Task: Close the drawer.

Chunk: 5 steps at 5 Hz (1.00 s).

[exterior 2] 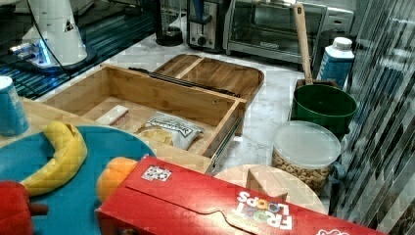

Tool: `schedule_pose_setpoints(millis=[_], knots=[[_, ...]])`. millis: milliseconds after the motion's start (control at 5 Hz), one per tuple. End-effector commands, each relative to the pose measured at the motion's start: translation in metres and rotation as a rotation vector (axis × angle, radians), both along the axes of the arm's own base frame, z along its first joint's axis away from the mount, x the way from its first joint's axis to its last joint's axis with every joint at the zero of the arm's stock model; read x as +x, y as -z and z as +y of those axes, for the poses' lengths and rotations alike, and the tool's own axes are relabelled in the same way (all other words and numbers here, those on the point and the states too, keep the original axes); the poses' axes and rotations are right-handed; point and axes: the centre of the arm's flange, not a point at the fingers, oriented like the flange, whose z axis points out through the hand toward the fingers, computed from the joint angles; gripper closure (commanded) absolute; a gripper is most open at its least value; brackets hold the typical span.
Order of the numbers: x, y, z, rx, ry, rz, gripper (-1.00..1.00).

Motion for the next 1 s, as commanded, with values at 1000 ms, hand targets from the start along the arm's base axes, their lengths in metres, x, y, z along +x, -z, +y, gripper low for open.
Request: schedule_pose_setpoints(millis=[1000], knots=[[-0.02, 0.112, 0.035, 0.036, -0.272, -0.039, 1.0]])
